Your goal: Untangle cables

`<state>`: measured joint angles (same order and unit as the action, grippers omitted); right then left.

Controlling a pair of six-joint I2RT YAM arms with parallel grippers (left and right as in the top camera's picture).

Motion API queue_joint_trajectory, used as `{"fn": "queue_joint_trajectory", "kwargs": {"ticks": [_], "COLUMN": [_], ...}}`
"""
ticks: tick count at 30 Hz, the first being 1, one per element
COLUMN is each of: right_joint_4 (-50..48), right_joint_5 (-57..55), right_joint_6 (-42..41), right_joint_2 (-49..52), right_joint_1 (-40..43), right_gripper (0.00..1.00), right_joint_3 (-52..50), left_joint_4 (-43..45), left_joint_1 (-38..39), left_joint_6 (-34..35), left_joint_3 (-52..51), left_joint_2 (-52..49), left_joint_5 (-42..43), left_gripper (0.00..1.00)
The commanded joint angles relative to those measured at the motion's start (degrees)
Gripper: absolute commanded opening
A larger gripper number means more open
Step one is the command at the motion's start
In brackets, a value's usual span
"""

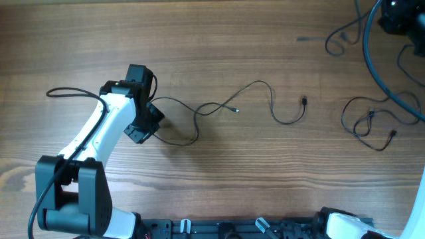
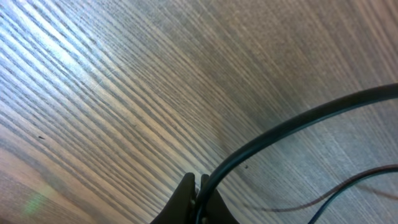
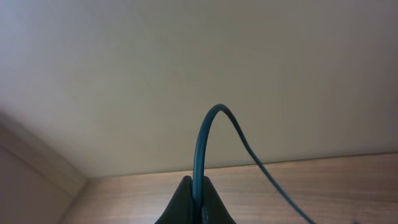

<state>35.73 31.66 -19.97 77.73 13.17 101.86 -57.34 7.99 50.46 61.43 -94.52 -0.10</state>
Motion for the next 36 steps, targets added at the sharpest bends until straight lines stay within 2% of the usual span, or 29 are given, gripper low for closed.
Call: {"fn": "queue_joint_trajectory", "kwargs": {"ticks": [1,5,16,24,28,30,36], "right_joint_4": [3.65,10.71,11.58,13.51,19.19,23.3,29.81], "right_joint_5": [-4.68,-15.04,-17.14,-27.56,-36.83,-41.22,-40.7], "right_joint_6": [1.53,3.45,4.98,4.81,4.09,0.39,-1.25], "right_joint_2": [0.57,3.76,10.88,11.32,13.35,15.89,22.69], "right_joint_1": [1.18,2.32,9.29,13.53,16.06,17.9,22.23], "right_gripper": [0.04,0.04,0.04,0.04,0.04,0.04,0.04], "right_joint_3": [1.03,0.98,2.43,7.1,7.08,7.02,6.86], "left_joint_4": [0.15,-0.13,0.52,0.74,0.76,0.63,-0.7], "left_joint_1": [0.15,0.17,0.17,0.17,0.17,0.17,0.17], "left_joint_6": [-0.48,-0.5,-0.48,-0.48,-0.48,-0.48,-0.5], "left_joint_3": [-0.74,-0.74,-0.74,-0.74,-0.74,-0.74,-0.74], "left_joint_2": [-0.22,-0.22,-0.22,-0.22,-0.22,-0.22,-0.22], "left_joint_5": [-1.03,-1.01,-0.98,-0.76,-0.76,-0.74,-0.79], "left_gripper": [0.05,0.05,0.05,0.05,0.05,0.05,0.04]}}
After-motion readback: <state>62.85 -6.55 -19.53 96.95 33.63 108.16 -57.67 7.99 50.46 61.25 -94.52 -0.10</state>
